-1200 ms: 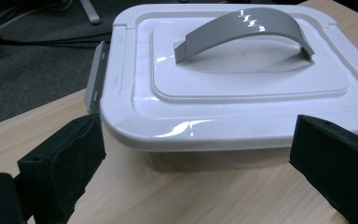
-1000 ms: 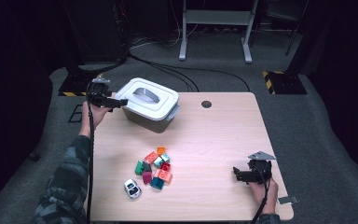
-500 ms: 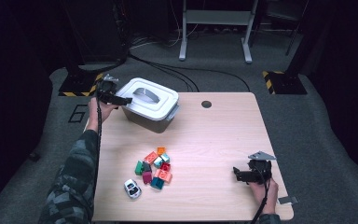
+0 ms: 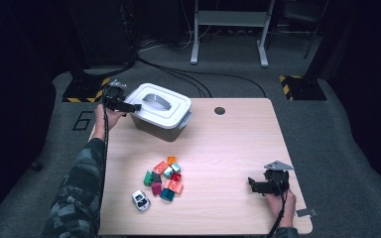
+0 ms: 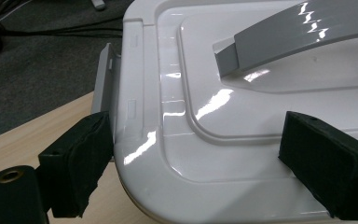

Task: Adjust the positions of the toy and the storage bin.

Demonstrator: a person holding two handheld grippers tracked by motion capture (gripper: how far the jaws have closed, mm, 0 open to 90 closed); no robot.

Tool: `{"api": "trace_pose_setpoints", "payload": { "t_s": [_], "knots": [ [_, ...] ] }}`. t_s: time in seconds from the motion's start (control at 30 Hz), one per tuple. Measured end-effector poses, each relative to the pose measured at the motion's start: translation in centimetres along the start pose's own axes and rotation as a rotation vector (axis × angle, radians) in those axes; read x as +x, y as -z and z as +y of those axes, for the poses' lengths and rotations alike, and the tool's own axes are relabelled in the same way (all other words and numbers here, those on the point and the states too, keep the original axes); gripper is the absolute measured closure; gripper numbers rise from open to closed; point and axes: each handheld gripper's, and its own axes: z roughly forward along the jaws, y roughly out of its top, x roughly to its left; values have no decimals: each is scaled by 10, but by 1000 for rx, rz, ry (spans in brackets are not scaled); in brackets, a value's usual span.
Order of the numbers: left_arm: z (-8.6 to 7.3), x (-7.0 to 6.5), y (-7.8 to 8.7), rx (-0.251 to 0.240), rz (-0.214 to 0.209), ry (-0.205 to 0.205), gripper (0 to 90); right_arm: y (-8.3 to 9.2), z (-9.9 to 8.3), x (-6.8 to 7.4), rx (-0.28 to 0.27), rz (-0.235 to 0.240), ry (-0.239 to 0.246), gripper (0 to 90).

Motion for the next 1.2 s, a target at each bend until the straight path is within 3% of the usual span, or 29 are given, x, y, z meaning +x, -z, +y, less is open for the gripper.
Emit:
{"api": "trace_pose_setpoints", "payload": {
  "t_s": [0.87,1.2],
  "knots": [
    [9,-31,-9,25,-106,-94,102,0,0,0,0,-1,-1,33],
    [13,-47,-14,22,-149,-101,102,0,0,0,0,-1,-1,33]
  ]
}}
